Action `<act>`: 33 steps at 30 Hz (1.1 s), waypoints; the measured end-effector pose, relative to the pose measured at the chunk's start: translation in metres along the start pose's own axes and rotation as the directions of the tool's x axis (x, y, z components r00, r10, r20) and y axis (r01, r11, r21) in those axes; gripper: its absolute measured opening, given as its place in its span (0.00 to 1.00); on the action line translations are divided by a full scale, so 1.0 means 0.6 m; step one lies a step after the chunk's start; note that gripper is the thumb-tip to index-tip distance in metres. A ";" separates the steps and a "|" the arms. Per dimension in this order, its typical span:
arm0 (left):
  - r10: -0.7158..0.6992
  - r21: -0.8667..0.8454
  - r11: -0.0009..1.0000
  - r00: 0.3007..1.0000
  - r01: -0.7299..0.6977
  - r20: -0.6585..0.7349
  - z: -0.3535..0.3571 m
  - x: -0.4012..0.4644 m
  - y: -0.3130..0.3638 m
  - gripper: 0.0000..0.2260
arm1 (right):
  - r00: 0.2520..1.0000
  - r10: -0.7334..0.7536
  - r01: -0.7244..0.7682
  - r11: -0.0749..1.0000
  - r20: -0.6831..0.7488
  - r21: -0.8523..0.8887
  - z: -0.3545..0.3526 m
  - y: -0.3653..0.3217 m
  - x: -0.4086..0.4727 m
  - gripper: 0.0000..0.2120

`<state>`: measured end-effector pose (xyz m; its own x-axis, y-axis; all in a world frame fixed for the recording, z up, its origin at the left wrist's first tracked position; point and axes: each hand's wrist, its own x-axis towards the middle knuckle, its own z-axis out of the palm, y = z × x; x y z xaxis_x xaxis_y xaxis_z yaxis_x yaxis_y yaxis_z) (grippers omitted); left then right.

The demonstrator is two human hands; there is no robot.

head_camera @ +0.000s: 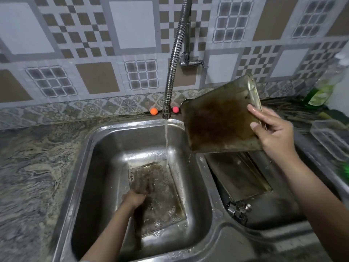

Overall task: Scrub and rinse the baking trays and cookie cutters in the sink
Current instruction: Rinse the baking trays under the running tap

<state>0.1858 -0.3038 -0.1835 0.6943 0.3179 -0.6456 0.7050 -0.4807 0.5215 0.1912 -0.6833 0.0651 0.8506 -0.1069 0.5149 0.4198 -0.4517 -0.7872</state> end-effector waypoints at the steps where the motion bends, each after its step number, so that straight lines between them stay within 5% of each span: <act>1: -0.022 0.002 1.000 1.000 0.022 0.014 0.006 0.015 -0.009 0.18 | 1.000 -0.014 0.014 1.000 -0.017 0.010 -0.005 0.000 -0.001 0.22; 8: -0.022 -0.044 0.999 0.996 0.018 -0.087 0.005 -0.015 0.017 0.15 | 0.997 -0.074 0.073 0.982 0.004 -0.175 -0.017 0.034 -0.026 0.22; 15: 0.006 -0.177 0.983 0.978 -0.043 -0.208 0.017 -0.022 0.001 0.05 | 0.904 -0.106 0.322 0.808 0.415 -0.493 0.036 0.177 -0.119 0.29; 20: 0.035 -0.202 0.975 0.961 -0.093 -0.274 0.021 -0.030 -0.001 0.05 | 0.752 0.038 0.376 0.796 0.659 -0.474 0.070 0.242 -0.158 0.27; 25: 0.110 -0.151 0.974 0.934 -0.170 -0.341 0.019 -0.030 -0.010 0.07 | 0.702 0.077 0.396 0.784 0.708 -0.479 0.079 0.243 -0.158 0.24; 33: 0.084 -0.258 0.950 0.938 -0.177 -0.335 0.012 -0.034 -0.014 0.11 | 0.715 0.068 0.513 0.625 0.696 -0.588 0.021 0.256 -0.141 0.36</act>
<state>0.1647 -0.3118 -0.1788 0.7591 0.5321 -0.3749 0.5839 -0.3020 0.7536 0.1875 -0.7325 -0.1036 0.8570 0.5094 0.0781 0.5126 -0.8581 -0.0280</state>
